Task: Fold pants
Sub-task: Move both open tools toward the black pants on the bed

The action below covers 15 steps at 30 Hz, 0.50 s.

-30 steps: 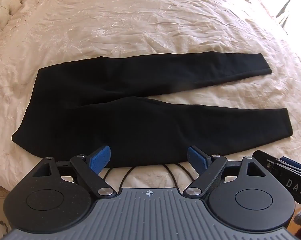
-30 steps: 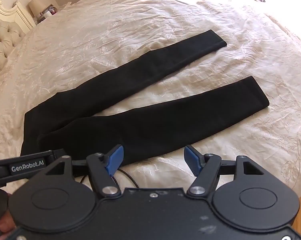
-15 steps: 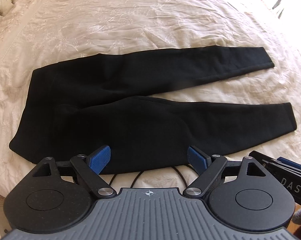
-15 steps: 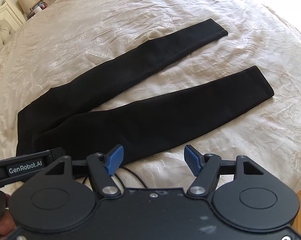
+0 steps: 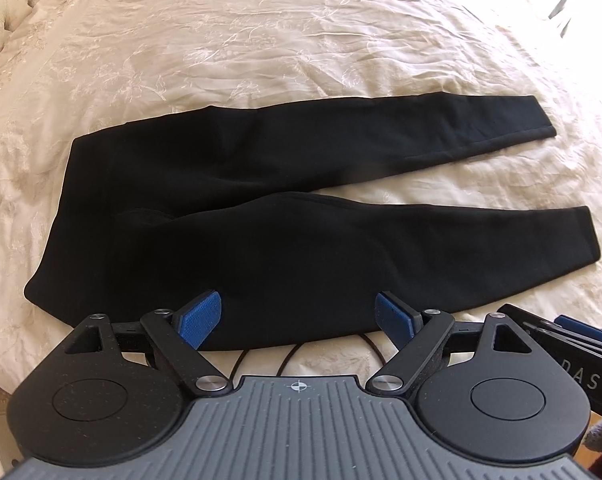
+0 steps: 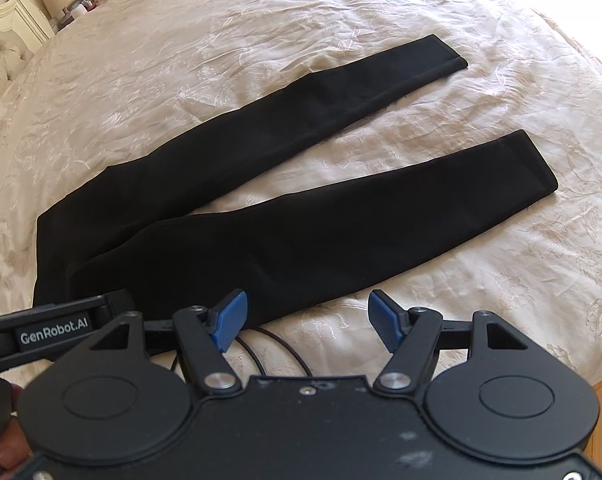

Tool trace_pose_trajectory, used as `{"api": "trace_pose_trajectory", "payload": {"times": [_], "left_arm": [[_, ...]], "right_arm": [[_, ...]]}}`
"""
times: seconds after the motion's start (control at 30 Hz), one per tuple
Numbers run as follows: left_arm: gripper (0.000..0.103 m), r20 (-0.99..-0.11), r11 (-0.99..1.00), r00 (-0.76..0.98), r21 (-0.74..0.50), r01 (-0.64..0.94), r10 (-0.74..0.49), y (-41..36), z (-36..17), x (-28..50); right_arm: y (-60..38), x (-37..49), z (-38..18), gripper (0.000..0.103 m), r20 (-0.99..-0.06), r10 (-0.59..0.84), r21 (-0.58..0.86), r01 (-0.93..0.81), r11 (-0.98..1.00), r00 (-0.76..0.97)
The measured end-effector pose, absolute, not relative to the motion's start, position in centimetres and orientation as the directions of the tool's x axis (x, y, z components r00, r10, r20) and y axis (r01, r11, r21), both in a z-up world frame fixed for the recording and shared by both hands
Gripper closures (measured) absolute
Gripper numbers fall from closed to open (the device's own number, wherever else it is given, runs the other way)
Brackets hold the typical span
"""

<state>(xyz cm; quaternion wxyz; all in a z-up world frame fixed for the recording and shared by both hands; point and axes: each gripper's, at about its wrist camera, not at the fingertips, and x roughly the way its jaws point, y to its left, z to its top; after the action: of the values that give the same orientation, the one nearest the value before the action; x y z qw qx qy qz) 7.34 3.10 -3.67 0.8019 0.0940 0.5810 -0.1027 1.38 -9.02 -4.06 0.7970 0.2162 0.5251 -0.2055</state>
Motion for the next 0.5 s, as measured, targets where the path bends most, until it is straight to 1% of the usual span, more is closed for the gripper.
{"api": "trace_pose_trajectory", "payload": {"times": [0.5], "left_arm": [[0.019, -0.958, 0.970, 0.288, 0.056, 0.235, -0.014, 0.9, -3.7, 8.1]], "right_arm": [[-11.9, 2.7, -4.3, 0.033, -0.925, -0.063, 0.155, 0.523, 0.838, 0.375]]}}
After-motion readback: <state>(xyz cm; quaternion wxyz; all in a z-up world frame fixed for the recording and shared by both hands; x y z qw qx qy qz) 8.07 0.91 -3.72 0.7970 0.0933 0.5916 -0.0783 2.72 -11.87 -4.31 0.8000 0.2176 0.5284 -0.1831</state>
